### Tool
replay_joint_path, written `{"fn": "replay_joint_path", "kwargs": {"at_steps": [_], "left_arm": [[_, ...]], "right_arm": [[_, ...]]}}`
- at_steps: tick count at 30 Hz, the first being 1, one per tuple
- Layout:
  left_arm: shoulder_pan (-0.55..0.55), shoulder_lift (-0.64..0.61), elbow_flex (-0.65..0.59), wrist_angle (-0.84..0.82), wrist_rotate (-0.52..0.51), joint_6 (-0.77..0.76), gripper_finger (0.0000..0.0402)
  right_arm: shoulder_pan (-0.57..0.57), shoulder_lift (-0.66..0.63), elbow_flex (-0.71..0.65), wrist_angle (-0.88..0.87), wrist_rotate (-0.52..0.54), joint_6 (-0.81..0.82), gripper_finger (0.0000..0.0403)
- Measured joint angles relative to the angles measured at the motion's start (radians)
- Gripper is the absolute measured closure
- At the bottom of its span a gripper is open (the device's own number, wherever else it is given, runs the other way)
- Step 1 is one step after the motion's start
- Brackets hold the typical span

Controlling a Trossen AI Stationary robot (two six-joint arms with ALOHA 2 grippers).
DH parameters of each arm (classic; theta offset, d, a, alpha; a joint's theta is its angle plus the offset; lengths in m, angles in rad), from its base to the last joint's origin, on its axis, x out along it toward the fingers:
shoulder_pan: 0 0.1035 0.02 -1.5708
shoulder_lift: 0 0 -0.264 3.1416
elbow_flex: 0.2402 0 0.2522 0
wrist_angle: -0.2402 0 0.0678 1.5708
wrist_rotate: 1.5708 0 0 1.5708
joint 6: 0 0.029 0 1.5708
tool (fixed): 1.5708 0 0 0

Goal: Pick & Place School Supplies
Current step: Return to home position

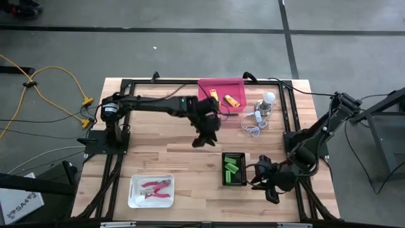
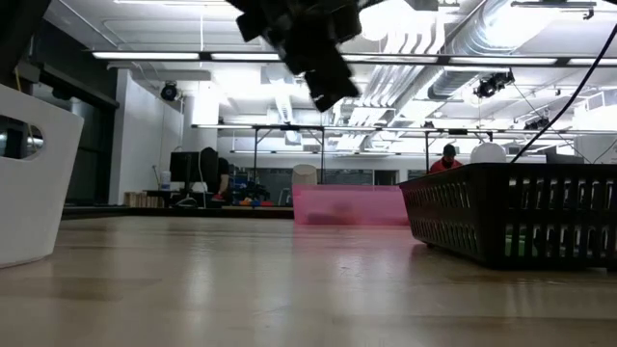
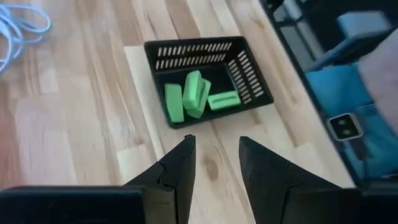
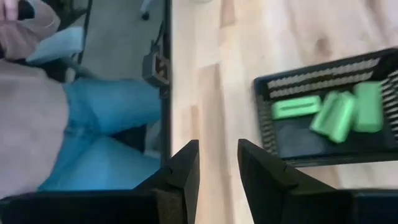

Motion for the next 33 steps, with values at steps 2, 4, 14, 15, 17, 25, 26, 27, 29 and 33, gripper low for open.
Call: {"fn": "replay_joint_path", "kwargs": {"at_steps": [2, 4, 14, 15, 17, 25, 26, 27, 29, 33], "left_arm": [[0.034, -0.013, -0.01, -0.03, 0.046, 0.003, 0.0282], [0.056, -0.024, -0.015, -0.046, 0.058, 0.018, 0.0282], [0.08, -0.179, -0.054, -0.117, 0.014, 0.069, 0.0282], [0.08, -0.206, -0.064, -0.113, -0.009, 0.071, 0.0282], [0.08, -0.261, -0.096, -0.118, -0.059, 0.071, 0.0282], [0.08, -0.468, -0.321, -0.016, -0.194, -0.013, 0.0282], [0.08, -0.489, -0.353, 0.005, -0.211, -0.031, 0.0282], [0.08, -0.51, -0.387, 0.023, -0.223, -0.047, 0.0282], [0.08, -0.548, -0.444, 0.056, -0.237, -0.08, 0.0282], [0.08, -0.611, -0.521, 0.086, -0.242, -0.125, 0.0282]], "right_arm": [[0.016, -0.018, 0.0, -0.02, 0.055, -0.001, 0.0306], [0.027, -0.043, 0.0, -0.06, 0.113, 0.003, 0.0308], [0.049, -0.198, -0.018, -0.197, 0.333, 0.008, 0.031], [0.05, -0.218, -0.038, -0.194, 0.344, 0.008, 0.031], [0.054, -0.266, -0.094, -0.173, 0.366, 0.015, 0.031], [0.049, -0.501, -0.384, 0.03, 0.419, -0.028, 0.031], [0.041, -0.536, -0.415, 0.057, 0.425, -0.046, 0.031], [0.032, -0.568, -0.443, 0.085, 0.427, -0.062, 0.031], [0.012, -0.629, -0.5, 0.134, 0.423, -0.092, 0.031], [-0.02, -0.753, -0.604, 0.245, 0.394, -0.192, 0.031]]}}
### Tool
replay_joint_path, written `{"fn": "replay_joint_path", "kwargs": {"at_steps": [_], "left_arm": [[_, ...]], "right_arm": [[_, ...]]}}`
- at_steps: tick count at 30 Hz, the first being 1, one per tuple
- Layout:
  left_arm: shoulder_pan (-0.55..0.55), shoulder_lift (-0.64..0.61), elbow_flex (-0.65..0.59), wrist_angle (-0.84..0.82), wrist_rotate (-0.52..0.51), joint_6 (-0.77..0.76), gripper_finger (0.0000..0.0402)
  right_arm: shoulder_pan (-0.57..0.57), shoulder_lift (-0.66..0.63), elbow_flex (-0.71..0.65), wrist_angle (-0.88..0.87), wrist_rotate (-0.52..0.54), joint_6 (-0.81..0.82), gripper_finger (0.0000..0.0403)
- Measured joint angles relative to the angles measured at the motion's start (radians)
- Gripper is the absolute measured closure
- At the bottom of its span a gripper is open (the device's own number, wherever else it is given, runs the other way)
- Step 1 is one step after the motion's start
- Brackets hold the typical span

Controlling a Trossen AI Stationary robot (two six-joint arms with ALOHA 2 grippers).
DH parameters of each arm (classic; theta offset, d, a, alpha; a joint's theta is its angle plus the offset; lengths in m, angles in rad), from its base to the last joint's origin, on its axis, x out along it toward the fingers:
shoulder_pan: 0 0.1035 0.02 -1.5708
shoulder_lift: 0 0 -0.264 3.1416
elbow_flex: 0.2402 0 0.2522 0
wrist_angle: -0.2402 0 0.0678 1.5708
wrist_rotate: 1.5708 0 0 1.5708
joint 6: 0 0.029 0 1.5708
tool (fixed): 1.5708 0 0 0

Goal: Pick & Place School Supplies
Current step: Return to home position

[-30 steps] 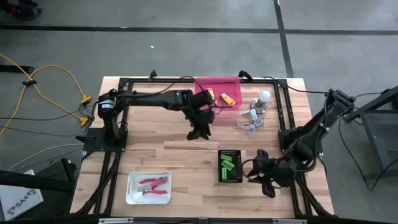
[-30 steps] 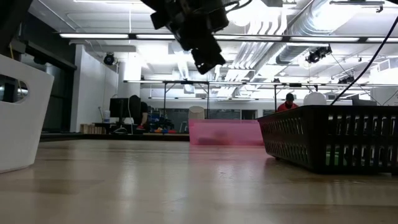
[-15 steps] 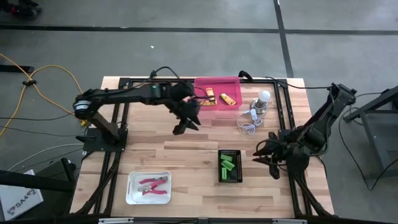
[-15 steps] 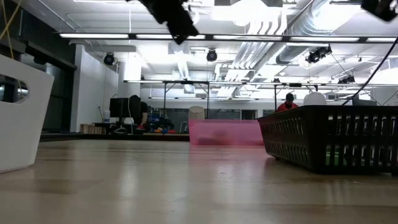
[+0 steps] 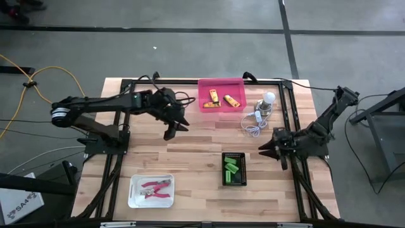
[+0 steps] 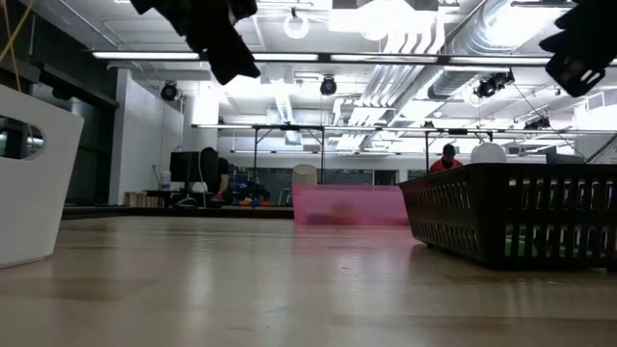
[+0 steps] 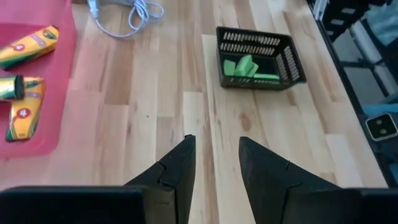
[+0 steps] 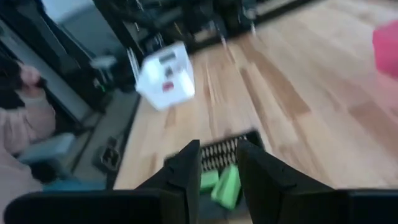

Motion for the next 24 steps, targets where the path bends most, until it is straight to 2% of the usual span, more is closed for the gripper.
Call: {"fn": "replay_joint_path", "kwargs": {"at_steps": [8, 13, 21, 24], "left_arm": [[-0.003, -0.031, -0.031, 0.018, -0.006, -0.034, 0.0282], [-0.003, -0.027, -0.031, 0.029, -0.006, -0.036, 0.0282], [-0.003, -0.027, -0.031, 0.032, -0.006, -0.036, 0.0282], [-0.003, -0.027, -0.031, 0.034, -0.006, -0.036, 0.0282]], "right_arm": [[-0.125, -0.166, -0.207, 0.296, -0.056, -0.256, 0.031], [-0.243, -0.205, -0.264, 0.311, -0.087, -0.281, 0.031], [-0.439, -0.206, -0.277, 0.319, -0.111, -0.304, 0.031], [-0.501, -0.206, -0.277, 0.319, -0.167, -0.325, 0.031]]}}
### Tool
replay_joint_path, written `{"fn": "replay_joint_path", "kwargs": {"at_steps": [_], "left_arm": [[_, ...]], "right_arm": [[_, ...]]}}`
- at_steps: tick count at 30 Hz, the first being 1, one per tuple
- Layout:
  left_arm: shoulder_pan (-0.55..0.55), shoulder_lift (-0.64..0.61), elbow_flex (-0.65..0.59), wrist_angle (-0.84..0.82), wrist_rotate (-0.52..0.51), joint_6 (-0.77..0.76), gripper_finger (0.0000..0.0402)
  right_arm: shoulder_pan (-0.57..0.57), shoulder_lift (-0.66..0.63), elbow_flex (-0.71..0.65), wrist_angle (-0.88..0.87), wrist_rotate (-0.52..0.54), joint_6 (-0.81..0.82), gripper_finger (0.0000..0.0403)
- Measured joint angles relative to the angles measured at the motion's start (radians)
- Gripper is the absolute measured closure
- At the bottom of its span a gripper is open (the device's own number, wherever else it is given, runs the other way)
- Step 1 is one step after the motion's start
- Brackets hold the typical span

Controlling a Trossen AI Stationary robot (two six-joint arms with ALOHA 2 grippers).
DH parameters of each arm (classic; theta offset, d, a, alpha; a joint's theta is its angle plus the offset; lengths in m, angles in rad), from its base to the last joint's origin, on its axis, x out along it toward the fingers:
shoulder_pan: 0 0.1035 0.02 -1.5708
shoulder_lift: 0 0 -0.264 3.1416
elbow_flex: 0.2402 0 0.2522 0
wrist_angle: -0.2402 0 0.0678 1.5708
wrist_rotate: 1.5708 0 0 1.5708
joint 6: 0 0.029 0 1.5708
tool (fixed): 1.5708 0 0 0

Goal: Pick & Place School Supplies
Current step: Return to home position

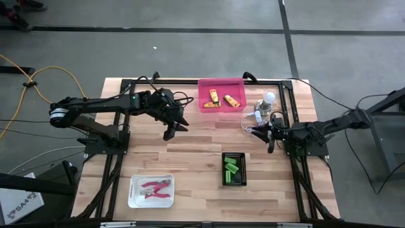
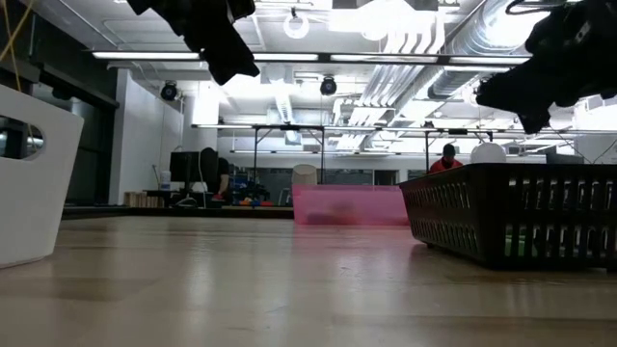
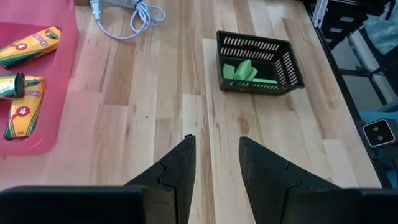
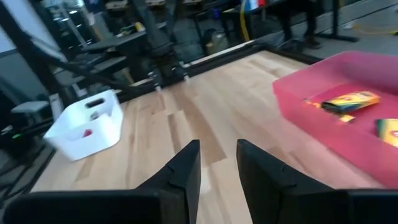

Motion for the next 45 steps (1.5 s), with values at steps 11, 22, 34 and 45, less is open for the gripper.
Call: {"fn": "replay_joint_path", "kwargs": {"at_steps": [11, 22, 34, 45], "left_arm": [[0.0, 0.001, 0.0, 0.0, 0.0, 0.001, 0.0282], [-0.02, 0.001, 0.0, 0.001, -0.002, 0.01, 0.0282], [-0.045, 0.001, 0.0, 0.014, -0.017, 0.0, 0.0282], [-0.045, 0.001, 0.0, 0.021, -0.016, -0.015, 0.0282]], "right_arm": [[-0.151, 0.0, -0.09, 0.197, -0.237, -0.042, 0.031], [-0.309, 0.002, -0.105, 0.094, -0.362, -0.022, 0.031], [-0.383, 0.029, -0.106, -0.002, -0.475, 0.022, 0.031], [-0.383, 0.055, -0.106, -0.005, -0.482, 0.023, 0.031]]}}
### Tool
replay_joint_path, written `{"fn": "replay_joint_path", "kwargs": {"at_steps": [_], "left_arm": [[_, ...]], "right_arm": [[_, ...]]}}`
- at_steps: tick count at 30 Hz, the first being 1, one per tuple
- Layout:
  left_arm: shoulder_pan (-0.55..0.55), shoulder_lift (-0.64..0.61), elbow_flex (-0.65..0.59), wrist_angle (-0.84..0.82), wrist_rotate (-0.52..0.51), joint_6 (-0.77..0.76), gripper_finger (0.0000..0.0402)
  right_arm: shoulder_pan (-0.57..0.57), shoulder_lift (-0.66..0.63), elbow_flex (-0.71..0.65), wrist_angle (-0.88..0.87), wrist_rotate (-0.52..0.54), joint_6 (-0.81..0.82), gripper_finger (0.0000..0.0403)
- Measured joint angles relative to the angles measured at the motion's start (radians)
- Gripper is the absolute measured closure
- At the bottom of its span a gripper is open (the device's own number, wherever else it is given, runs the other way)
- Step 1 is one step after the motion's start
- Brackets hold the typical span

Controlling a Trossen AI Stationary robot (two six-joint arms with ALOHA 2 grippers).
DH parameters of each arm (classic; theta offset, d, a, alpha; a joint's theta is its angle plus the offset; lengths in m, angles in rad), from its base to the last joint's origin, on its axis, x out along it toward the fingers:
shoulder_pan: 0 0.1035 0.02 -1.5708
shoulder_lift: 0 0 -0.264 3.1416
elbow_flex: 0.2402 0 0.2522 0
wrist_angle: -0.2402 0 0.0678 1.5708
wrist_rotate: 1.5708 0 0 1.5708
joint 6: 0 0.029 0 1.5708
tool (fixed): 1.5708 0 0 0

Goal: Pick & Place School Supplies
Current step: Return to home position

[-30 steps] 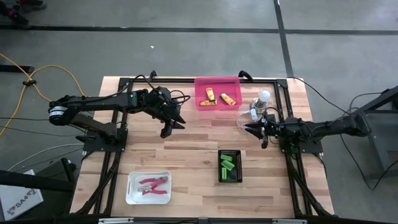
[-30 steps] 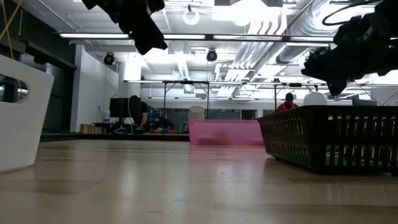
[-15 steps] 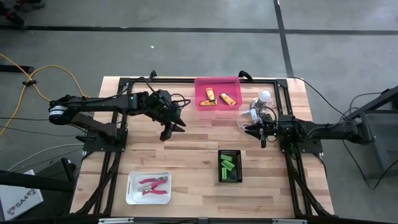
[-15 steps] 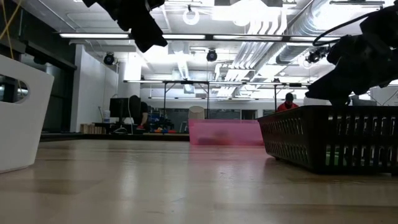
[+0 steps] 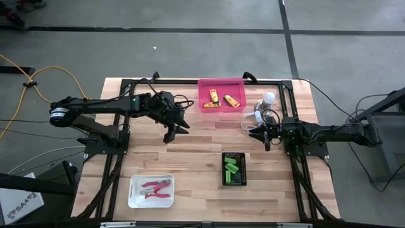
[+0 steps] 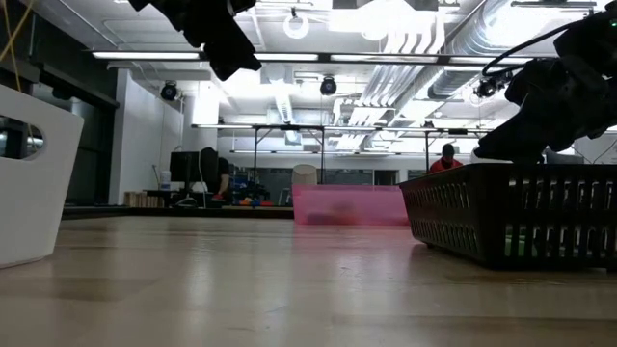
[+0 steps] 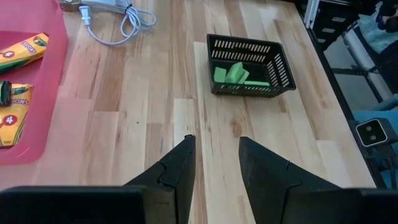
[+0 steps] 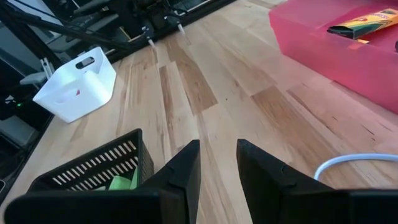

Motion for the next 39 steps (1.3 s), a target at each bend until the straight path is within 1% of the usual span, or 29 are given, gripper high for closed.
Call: {"fn": "replay_joint_path", "kwargs": {"at_steps": [20, 22, 26, 28, 30, 35, 37, 39], "left_arm": [[0.02, -0.002, -0.006, -0.021, -0.023, 0.068, 0.0282], [0.021, -0.002, -0.006, -0.03, -0.035, 0.068, 0.0282], [0.026, -0.008, -0.018, -0.032, -0.107, 0.071, 0.0282], [0.049, -0.037, -0.046, -0.028, -0.113, 0.075, 0.0282], [0.085, -0.097, -0.099, 0.001, -0.12, 0.071, 0.0282], [0.166, -0.292, -0.299, 0.137, -0.135, 0.049, 0.0282], [0.18, -0.37, -0.35, 0.187, -0.135, 0.047, 0.0282], [0.191, -0.438, -0.391, 0.188, -0.135, 0.05, 0.0282]], "right_arm": [[0.0, 0.0, -0.001, 0.012, -0.003, 0.0, 0.031], [0.0, 0.0, -0.001, 0.013, -0.003, 0.0, 0.031], [0.0, 0.0, -0.001, 0.014, -0.003, 0.0, 0.031], [0.0, 0.0, -0.001, 0.014, -0.003, 0.0, 0.031], [0.001, 0.0, -0.001, 0.015, -0.003, 0.0, 0.031], [0.001, 0.0, -0.002, 0.016, -0.003, 0.0, 0.031], [0.001, 0.0, -0.002, 0.016, -0.002, 0.0, 0.031], [0.001, 0.0, -0.002, 0.016, -0.002, -0.001, 0.031]]}}
